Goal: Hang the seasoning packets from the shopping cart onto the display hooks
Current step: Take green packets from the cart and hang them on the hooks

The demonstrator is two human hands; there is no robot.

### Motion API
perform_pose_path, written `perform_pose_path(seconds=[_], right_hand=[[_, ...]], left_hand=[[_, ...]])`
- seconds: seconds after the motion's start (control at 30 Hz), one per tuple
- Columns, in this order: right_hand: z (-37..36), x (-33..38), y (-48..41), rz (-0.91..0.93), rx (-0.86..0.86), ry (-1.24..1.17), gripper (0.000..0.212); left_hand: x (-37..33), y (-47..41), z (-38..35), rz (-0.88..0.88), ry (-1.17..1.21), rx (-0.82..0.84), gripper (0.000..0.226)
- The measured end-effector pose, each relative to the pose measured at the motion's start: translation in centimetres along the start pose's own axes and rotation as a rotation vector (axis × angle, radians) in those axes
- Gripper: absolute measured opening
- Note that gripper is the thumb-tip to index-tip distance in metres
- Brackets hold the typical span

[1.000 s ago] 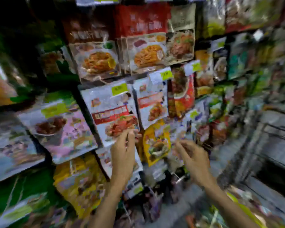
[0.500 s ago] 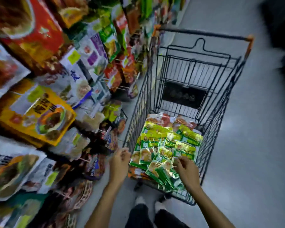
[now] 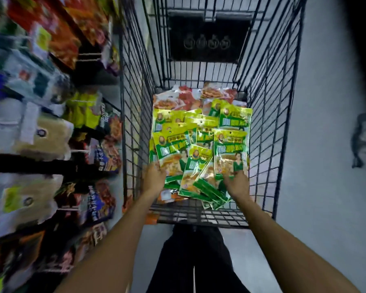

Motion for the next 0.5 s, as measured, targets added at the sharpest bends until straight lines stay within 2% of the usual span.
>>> perform_pose_path(seconds=[0.1,0.23,0.33,0.5], right_hand=[[-2.0,-2.9,-0.6,-0.11,0.026,0.04,0.034],[-3.3,-4.2,-1.3,-0.284,0.029,-0.008,0.044],[-2.6,-3.6,-2.2,-0.274,-0.06,0.047,0.061],[-1.8,-1.6,-3.8,-0.221,-0.208,0.147,0.049]], left_hand=[[0.5,-2.4,-1.4,0.052,-0.015,-0.014,0.052],[0.0,-4.5,-2.8,0.078,-0.043,-0.05,0.052],[-0.7,-5.7,-2.7,0.1,0.025,-0.107,0.047],[-2.3,-7.4,-2.7,0.068,0.077,-0.19,0.051]])
Point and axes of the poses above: each hand's wrist, its own y-axis away from the middle knuckle, its own z-axis out of the back of the hand, x = y × z, the point moved 4 cm from there along -y, towards the middle knuckle, and after that the axes turned 11 degrees about z, right-handed, at the moved point
